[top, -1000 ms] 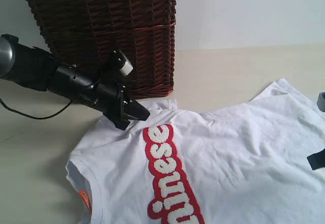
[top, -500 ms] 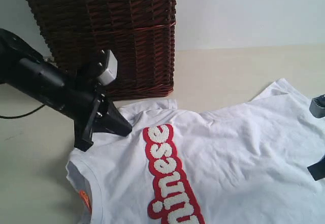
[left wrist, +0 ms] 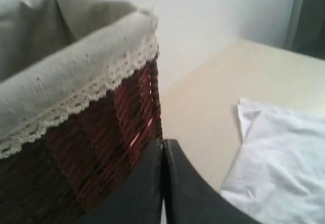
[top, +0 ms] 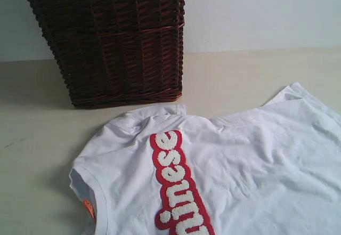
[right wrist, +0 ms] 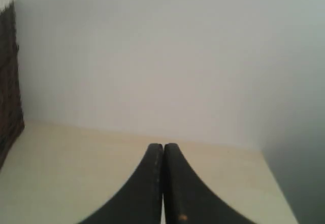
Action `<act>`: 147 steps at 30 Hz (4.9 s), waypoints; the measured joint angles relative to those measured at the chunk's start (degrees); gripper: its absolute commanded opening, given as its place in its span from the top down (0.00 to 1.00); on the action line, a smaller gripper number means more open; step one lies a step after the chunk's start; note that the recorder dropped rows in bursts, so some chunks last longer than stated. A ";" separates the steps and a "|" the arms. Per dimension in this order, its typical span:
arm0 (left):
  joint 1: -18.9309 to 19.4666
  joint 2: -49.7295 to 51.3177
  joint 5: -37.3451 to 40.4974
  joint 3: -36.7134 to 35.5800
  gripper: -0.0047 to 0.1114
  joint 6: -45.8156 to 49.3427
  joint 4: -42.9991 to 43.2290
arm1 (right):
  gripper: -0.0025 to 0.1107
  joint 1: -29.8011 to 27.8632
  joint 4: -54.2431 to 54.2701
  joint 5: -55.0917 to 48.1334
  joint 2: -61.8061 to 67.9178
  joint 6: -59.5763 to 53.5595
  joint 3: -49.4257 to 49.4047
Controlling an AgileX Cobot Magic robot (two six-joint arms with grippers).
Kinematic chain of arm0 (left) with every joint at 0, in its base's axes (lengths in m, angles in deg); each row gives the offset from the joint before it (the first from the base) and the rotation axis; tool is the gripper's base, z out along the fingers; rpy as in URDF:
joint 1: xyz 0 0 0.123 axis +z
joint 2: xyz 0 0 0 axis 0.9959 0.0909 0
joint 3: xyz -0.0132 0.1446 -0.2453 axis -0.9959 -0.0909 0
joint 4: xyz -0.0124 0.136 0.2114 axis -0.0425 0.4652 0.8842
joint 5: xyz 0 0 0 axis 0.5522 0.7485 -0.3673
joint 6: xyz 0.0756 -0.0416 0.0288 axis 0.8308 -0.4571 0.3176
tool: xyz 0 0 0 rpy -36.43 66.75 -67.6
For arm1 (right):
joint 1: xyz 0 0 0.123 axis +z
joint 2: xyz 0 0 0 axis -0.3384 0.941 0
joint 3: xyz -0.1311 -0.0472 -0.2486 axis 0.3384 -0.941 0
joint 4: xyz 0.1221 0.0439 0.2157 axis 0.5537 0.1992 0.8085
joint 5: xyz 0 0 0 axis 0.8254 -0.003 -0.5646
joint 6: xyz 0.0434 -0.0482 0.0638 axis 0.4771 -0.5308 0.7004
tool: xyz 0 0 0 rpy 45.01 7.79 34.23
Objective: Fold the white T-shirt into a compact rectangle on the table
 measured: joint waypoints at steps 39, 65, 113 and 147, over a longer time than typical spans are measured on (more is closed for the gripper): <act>0.00 -30.92 -4.83 -42.41 0.96 -4.36 6.72 | 0.98 0.00 -26.42 -34.30 -35.65 41.00 -11.19; 4.61 -63.09 -5.39 -60.15 0.96 -4.36 6.72 | 0.98 0.00 -26.39 -28.48 -35.65 40.44 -11.19; 18.27 -69.00 -4.89 -61.96 0.96 -32.45 33.14 | 0.98 0.40 -2.40 -12.03 25.44 -20.84 2.91; 18.36 -69.00 -4.48 -61.96 0.96 -32.45 33.16 | 0.98 -0.14 8.07 -16.98 83.72 -38.56 43.91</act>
